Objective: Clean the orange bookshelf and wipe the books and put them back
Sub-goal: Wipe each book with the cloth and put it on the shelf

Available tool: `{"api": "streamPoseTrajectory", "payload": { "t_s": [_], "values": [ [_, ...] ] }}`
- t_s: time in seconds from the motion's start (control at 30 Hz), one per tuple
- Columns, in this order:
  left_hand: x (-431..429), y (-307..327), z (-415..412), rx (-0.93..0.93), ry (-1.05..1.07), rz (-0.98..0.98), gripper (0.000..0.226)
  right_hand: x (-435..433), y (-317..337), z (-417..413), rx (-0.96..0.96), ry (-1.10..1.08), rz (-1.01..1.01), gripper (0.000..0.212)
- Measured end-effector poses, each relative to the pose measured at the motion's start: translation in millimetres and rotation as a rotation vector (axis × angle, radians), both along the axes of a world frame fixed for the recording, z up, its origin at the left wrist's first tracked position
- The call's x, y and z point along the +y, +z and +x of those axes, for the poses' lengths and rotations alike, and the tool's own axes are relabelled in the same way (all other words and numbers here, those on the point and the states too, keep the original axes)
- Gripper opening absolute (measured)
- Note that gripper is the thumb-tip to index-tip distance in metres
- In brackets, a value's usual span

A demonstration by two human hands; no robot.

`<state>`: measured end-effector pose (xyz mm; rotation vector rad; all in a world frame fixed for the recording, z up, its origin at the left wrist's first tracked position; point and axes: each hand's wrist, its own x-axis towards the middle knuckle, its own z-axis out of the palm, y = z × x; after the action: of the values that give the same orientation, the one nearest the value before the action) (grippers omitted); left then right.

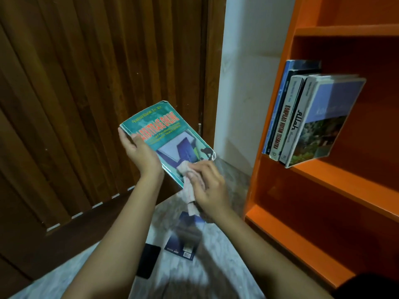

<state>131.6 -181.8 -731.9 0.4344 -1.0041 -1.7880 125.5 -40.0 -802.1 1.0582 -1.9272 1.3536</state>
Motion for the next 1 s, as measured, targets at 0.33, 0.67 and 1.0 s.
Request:
{"api": "streamPoseTrajectory", "payload": {
  "t_s": [0.33, 0.67, 1.0],
  "values": [
    [50.0, 26.1, -1.6, 0.09, -0.403, -0.178, 0.043, 64.0, 52.3, -49.0, -0.66, -0.093, -0.109, 0.041],
    [182.6, 76.4, -25.8, 0.253, -0.735, -0.402, 0.04, 201.6, 88.3, -39.2, -0.516, -0.163, -0.302, 0.05],
    [283.7, 55.9, -80.0, 0.175, -0.55, -0.82, 0.05, 285.0, 75.4, -84.9, -0.457, -0.428, -0.366, 0.049]
  ]
}}
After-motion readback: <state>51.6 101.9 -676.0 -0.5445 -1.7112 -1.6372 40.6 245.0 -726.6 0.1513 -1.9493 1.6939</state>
